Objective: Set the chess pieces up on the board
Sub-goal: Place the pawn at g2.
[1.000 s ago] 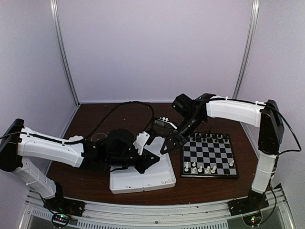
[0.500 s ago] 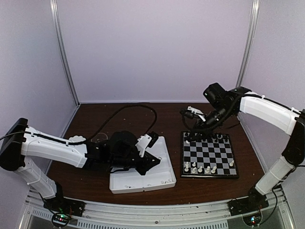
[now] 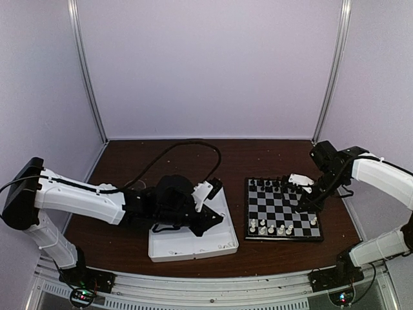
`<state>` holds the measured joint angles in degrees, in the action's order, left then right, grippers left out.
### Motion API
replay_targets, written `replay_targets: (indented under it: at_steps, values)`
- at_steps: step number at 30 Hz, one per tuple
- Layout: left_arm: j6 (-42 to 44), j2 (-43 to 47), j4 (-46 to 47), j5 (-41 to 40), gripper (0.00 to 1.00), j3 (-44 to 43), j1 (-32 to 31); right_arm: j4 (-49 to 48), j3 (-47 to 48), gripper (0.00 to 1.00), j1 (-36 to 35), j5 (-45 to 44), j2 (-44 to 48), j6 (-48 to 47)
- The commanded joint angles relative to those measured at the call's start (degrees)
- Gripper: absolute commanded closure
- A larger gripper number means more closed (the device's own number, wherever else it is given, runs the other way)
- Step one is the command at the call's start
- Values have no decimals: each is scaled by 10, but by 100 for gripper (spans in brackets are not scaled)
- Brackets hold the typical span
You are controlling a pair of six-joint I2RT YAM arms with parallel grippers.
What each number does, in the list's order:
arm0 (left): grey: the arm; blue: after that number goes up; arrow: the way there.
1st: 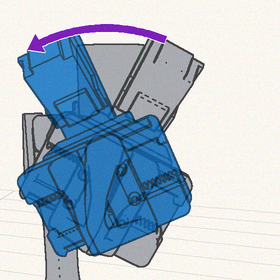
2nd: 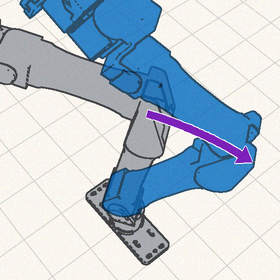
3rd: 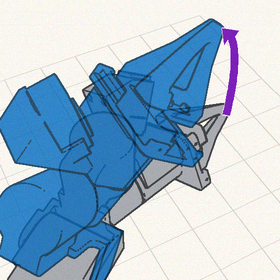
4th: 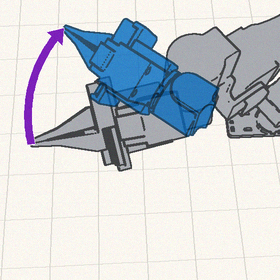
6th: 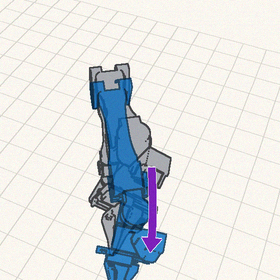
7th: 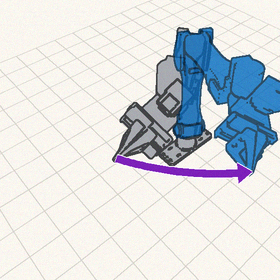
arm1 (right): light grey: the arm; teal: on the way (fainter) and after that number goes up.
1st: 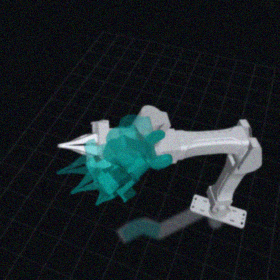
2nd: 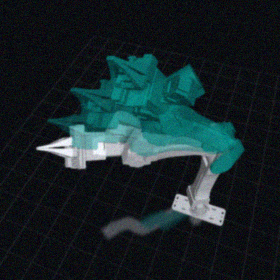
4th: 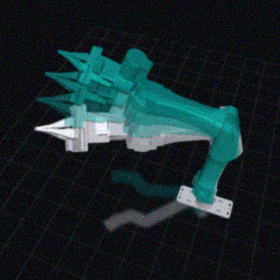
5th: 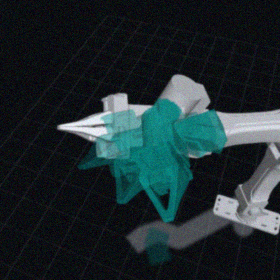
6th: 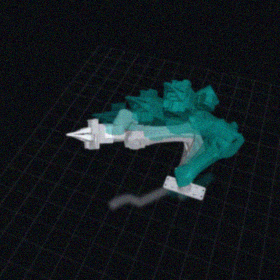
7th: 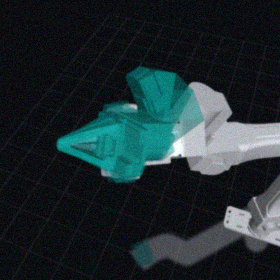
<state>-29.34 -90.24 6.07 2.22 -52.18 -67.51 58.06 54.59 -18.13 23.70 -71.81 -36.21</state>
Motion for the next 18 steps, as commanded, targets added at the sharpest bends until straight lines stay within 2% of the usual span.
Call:
replay_targets:
  at_steps: [1,7,18]
  values:
    - [13,-6,3,9,98,-23,-2,-22,-30,91,0,-75,11,-32]
    - [13,1,-1,3,98,-18,-2,-40,-67,92,4,-117,11,-48]
    - [14,-1,-11,4,98,-23,-2,-58,-88,92,10,-132,-26,-60]
